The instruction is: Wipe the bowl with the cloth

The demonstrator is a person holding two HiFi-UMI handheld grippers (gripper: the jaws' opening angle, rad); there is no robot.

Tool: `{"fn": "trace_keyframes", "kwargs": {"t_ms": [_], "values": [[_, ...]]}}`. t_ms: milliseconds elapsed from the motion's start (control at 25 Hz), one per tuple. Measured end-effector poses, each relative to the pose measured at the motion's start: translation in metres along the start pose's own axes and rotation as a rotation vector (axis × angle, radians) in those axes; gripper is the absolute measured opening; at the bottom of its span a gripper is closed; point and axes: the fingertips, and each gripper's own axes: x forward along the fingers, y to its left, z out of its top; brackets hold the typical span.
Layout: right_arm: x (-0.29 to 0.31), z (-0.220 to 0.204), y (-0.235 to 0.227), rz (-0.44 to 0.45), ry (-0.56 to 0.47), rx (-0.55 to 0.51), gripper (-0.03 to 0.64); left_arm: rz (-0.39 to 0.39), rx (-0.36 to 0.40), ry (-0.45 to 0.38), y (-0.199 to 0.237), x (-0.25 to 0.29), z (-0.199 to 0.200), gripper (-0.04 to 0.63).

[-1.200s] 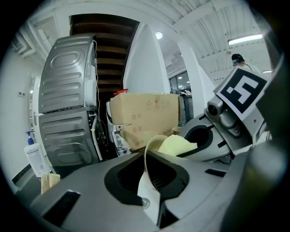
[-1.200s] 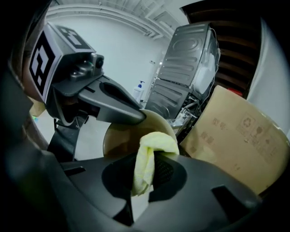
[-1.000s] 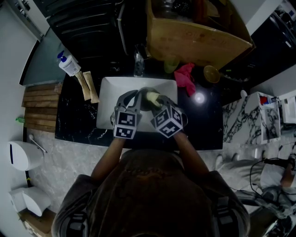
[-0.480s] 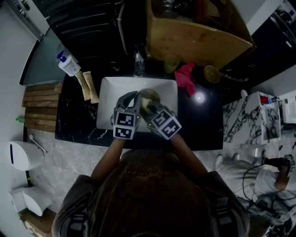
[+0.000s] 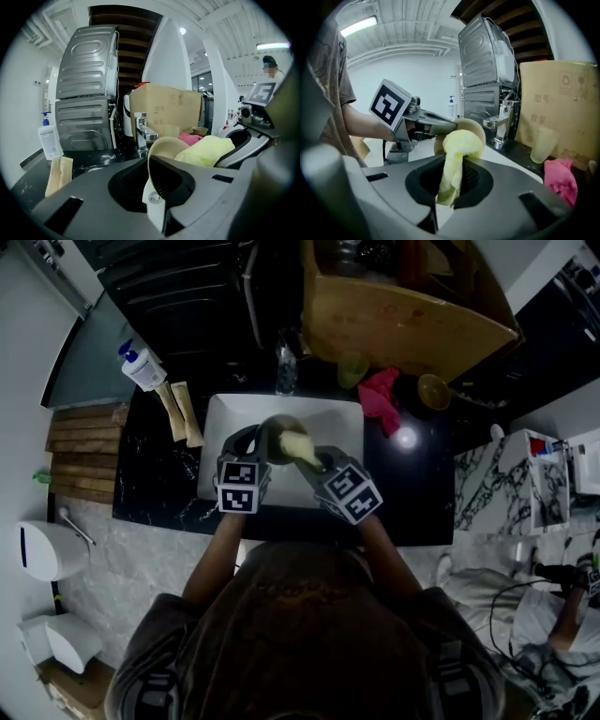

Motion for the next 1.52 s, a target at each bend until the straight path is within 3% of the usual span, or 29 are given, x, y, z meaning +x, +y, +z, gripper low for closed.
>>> {"fn": "trace_keyframes", "kwargs": {"t_ms": [240,440,600,760,920,1200,1320,1520], "values": [[-0.020,-0.022,-0.030,-0.081,0.002,0.105,0.020,0.065,-0.052,0.052,0.035,-0.006,-0.022,0.025],[-0.036,-0.045,-0.063,-0.188,-0.031,0.288,0.020,0.081,-0.088,0.045,0.047,-0.007,-0.028,0.025],[-0.040,-0.028,-0.072,-0.256,-0.115,0.275,0.020,0.078,-0.078,0.012,0.044,-0.008,-0.016,0.025],[-0.053,0.008,-0.078,-0.353,-0.253,0.180,0.018,0.066,-0.065,-0.146,0.040,-0.018,0.022,0.025],[-0.070,0.040,-0.076,-0.433,-0.400,0.091,0.020,0.066,0.018,-0.332,0.039,-0.039,0.062,0.025],[-0.106,0.083,-0.068,-0.521,-0.624,-0.031,0.018,0.050,0.079,-0.619,0.030,-0.086,0.113,0.025],[-0.113,0.087,-0.067,-0.539,-0.671,-0.036,0.018,0.044,0.072,-0.666,0.028,-0.093,0.114,0.025],[-0.111,0.084,-0.067,-0.523,-0.667,0.001,0.018,0.038,0.064,-0.661,0.025,-0.094,0.111,0.025]]}}
